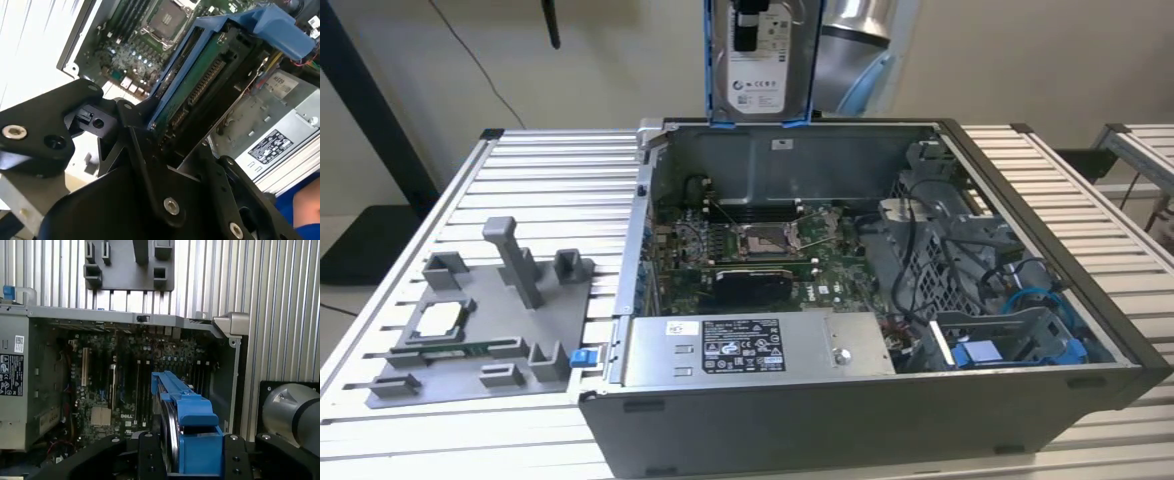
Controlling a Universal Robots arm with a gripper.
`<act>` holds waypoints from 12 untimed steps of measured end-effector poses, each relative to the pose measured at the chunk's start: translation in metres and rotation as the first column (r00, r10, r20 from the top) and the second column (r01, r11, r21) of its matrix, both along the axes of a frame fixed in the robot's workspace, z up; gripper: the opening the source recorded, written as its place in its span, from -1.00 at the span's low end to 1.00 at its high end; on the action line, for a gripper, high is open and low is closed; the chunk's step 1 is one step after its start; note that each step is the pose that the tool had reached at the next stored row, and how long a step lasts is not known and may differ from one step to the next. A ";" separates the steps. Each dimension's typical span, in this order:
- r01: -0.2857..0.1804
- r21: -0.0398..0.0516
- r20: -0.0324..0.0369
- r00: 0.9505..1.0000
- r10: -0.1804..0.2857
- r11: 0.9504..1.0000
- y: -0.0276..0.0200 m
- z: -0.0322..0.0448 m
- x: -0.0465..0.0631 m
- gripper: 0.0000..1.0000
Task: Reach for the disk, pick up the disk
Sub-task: 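Pick up the disk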
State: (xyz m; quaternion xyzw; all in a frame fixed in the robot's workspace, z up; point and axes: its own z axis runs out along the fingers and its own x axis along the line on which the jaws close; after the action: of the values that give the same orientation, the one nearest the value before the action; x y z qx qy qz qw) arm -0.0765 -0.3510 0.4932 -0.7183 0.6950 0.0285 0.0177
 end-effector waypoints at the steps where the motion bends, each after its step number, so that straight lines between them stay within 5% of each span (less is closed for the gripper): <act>1: 0.000 0.000 0.000 1.000 0.000 1.000 0.0000 0.0000 0.004 -1.00; 12: 0.001 0.000 0.000 1.000 -0.001 1.000 -0.0006 -0.0009 0.041 -1.00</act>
State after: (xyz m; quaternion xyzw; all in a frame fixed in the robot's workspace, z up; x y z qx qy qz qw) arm -0.0352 -0.3516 0.4923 -0.7180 0.6953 0.0285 0.0178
